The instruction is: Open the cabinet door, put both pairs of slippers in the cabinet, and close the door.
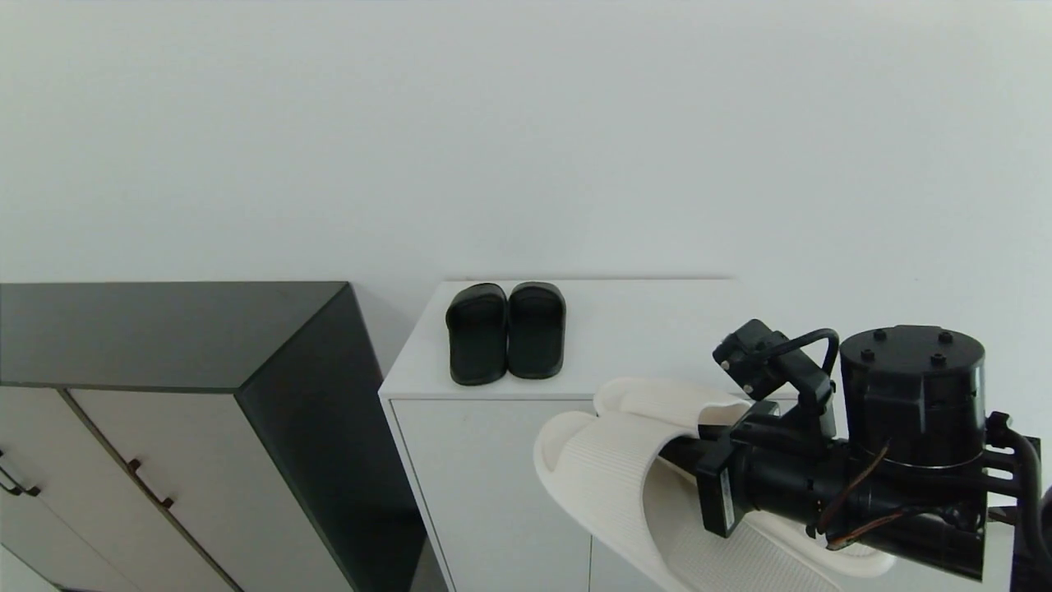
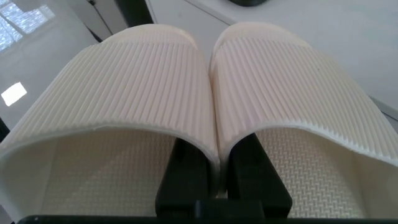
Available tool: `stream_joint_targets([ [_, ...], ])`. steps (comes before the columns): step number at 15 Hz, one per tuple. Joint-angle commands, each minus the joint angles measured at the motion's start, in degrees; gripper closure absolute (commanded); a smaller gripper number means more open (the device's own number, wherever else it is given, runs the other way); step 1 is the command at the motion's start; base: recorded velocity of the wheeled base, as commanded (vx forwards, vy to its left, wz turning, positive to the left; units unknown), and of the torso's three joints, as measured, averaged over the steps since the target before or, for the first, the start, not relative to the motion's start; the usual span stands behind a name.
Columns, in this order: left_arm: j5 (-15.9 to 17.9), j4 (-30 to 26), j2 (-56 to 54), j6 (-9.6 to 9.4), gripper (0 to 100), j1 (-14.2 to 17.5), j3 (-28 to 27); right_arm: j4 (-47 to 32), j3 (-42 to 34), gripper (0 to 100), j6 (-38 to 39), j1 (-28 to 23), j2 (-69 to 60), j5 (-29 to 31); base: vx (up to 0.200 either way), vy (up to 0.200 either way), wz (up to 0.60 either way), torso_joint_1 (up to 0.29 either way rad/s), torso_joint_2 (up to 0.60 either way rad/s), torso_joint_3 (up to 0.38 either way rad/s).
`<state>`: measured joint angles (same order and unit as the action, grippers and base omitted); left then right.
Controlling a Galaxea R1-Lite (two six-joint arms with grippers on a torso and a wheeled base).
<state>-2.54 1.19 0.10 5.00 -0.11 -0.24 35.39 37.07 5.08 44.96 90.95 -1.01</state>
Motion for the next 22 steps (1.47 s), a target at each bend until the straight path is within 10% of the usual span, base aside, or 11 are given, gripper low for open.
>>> stream_joint_targets([
  [1, 0.0, 0.0, 0.0, 0.01, 100, -0.1, 0.0, 0.0, -0.1, 100, 0.0, 0.1, 0.2, 0.0, 0.000, 0.000, 0.00, 0.000, 0.00, 0.000],
  [18, 0.1, -0.1, 0.1, 0.10, 100, -0.1, 0.0, 0.1, -2.0, 100, 0.0, 1.0, -0.3, 0.1, 0.000, 0.000, 0.00, -0.127, 0.30, 0.172],
  [19, 0.1, -0.1, 0.1, 0.19, 0, -0.1, 0.0, 0.1, -2.0, 100, 0.0, 1.0, -0.2, 0.1, 0.000, 0.000, 0.00, -0.217, 0.54, 0.320],
  [22, 0.0, -0.2, 0.0, 0.28, 0, -0.1, 0.0, 0.1, -2.1, 100, 0.0, 1.1, -0.2, 0.1, 0.000, 0.000, 0.00, -0.204, 0.52, 0.313],
])
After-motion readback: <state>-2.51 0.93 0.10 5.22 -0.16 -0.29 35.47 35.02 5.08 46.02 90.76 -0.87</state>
